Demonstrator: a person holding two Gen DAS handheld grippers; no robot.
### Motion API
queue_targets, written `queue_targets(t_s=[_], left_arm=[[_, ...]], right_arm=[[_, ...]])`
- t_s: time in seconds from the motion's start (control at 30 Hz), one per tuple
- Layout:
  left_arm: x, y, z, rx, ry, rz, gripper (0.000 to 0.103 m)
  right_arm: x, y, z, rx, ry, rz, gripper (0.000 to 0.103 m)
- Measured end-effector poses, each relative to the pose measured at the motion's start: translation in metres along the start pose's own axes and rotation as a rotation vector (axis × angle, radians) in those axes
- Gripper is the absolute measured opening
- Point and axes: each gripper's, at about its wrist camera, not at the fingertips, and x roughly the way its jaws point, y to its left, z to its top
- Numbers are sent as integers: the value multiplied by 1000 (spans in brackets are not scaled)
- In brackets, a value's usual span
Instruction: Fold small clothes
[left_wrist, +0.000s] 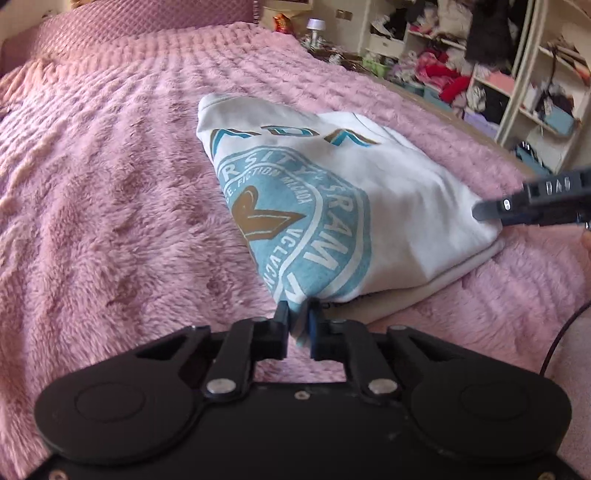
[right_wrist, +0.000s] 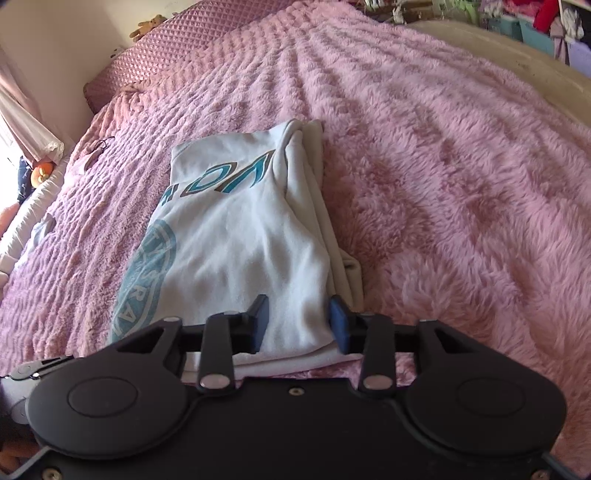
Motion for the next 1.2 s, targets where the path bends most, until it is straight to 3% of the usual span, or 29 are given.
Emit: queue_targets(t_s=[0.03, 0.23, 0.47, 0.67, 0.73, 0.8, 0.97, 1.07, 1.2], left_arm=[[-2, 2, 1, -21, -8, -2, 6], [-27, 7, 11, -17, -82, -1, 5], [15, 9, -8, 40, 71, 38, 5], [18, 31, -4, -90, 119, -54, 9], [4, 40, 0, -117, 110, -75, 27], [-9, 51, 7, -151, 105, -85, 40], [-21, 79, 29, -316, 58, -144, 43], [-9, 81, 38, -416, 63, -207, 43], [16, 82, 41, -544, 82, -248, 43]], right_arm=[[-1, 2, 0, -15, 1, 0, 4], [-35, 0, 8, 14, -60, -1, 2], [-6, -24, -16, 92, 42, -17, 1], [4, -26, -24, 90, 72, -24, 1], [-2, -23, -17, 52, 78, -5, 9], [-8, -16, -5, 13, 72, 10, 9], [-10, 2, 27, -88, -29, 35, 25], [8, 8, 41, -103, -58, 42, 25], [37, 10, 45, -102, -26, 48, 25]])
